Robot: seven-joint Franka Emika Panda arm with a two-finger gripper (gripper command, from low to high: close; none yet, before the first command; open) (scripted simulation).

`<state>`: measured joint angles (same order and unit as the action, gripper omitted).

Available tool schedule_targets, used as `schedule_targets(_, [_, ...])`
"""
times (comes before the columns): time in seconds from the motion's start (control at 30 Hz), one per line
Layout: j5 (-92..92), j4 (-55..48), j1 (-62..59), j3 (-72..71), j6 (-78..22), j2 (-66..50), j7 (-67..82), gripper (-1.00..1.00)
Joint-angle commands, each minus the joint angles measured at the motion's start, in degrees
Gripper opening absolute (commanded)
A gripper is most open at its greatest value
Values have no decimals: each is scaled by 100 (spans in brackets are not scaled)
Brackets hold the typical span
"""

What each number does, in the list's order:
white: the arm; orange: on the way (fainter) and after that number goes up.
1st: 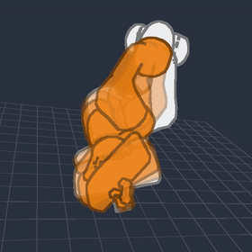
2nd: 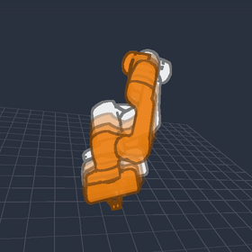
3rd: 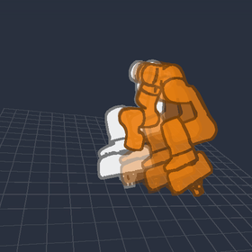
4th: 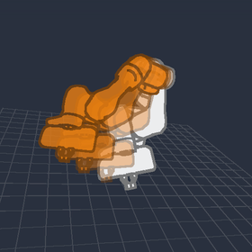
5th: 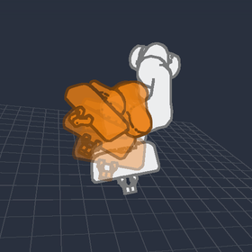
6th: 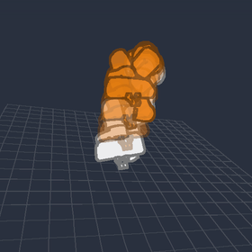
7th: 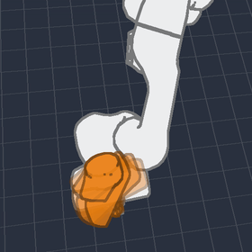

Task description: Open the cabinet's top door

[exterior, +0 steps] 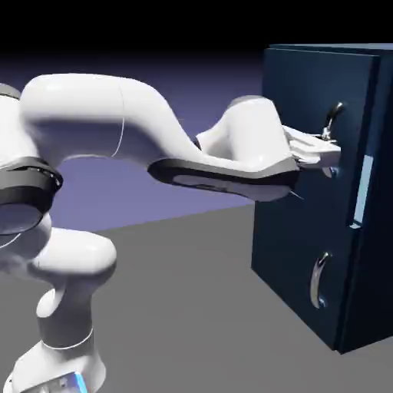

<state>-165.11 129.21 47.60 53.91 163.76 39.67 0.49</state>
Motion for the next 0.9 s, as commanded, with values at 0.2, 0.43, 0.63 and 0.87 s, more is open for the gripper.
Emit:
schedule_targets(0.2, [1224,951,-1452,-1303,-553,198,613,-100])
schedule_targets(0.43, [2905,2023,-2707,-2734,-1321,817,1516,-100])
schedule_targets(0.63, [4399,2748,-3279,-3833,-2073,1449,2215,-100])
schedule_targets(0.87, [6143,3277,-3426,-5082,-3144,2056,2848,-100])
